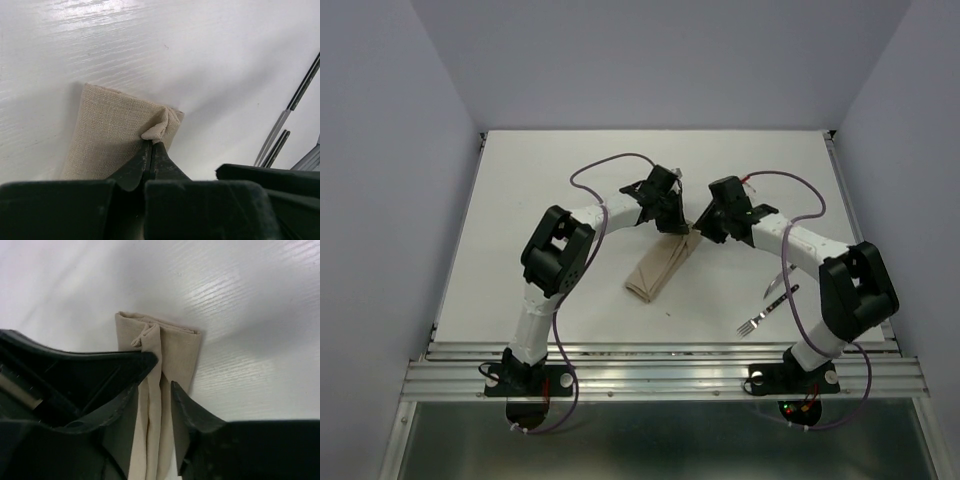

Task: Fold the napkin into a case and place the utensils inside
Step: Fold the 2/3-rectangle-folded napkin at the center of the board.

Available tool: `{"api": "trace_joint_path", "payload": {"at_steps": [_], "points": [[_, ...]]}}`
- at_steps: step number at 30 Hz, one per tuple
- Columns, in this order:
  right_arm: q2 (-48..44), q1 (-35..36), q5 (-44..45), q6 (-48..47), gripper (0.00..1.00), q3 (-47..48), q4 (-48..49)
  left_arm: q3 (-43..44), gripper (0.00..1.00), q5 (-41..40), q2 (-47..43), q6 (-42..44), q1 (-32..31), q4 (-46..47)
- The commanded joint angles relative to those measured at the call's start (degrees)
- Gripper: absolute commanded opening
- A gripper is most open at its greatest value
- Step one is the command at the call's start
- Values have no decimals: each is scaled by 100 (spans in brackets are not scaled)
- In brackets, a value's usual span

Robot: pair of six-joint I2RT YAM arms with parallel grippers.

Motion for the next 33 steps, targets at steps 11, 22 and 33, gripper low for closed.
{"api": "trace_joint_path", "payload": {"at_steps": [11,22,33], "points": [[-976,-413,-1178,-867,72,-1954,1772,-168,0,41,-496,618,-151,20],[-703,-791,-1547,-612,73,-1946,2300,-239,0,103,-470,645,-178,3],[202,-896,-1907,-85,84,-1454,2590,-318,0,155,-496,680,-195,55]]}}
